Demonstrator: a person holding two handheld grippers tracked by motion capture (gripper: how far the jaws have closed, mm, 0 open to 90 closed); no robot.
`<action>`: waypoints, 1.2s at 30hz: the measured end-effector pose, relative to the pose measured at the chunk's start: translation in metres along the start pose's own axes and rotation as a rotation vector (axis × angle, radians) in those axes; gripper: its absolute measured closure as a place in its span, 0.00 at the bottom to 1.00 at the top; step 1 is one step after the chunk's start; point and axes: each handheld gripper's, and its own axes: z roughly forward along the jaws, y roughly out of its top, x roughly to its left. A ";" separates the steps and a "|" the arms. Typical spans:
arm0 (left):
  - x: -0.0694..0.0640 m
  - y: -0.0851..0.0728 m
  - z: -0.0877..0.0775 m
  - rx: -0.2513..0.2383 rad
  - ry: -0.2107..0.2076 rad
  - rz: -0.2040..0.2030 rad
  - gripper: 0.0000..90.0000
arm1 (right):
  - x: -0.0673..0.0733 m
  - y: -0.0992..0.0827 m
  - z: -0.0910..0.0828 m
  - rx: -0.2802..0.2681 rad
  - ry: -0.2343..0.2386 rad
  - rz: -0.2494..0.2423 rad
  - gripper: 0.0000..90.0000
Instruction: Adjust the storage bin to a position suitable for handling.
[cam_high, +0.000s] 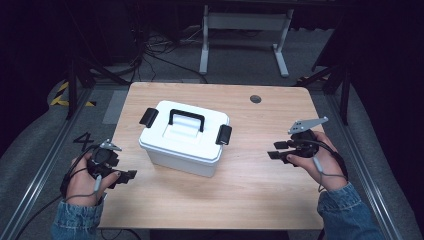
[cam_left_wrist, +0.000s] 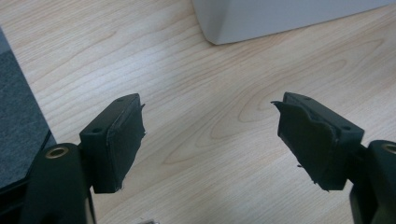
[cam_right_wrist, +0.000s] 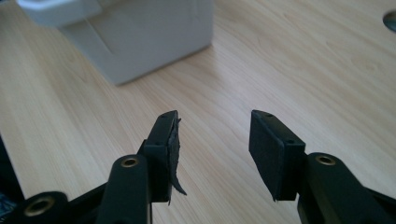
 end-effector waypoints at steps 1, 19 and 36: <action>0.000 -0.001 0.000 -0.003 -0.003 -0.005 0.26 | 0.002 0.006 0.000 -0.006 0.009 -0.012 0.60; 0.005 -0.014 -0.001 0.006 -0.019 -0.048 0.27 | 0.024 0.095 0.025 -0.048 0.106 -0.108 0.59; 0.010 -0.013 0.004 0.023 -0.022 -0.050 0.27 | 0.048 0.159 0.093 -0.010 0.162 -0.148 0.58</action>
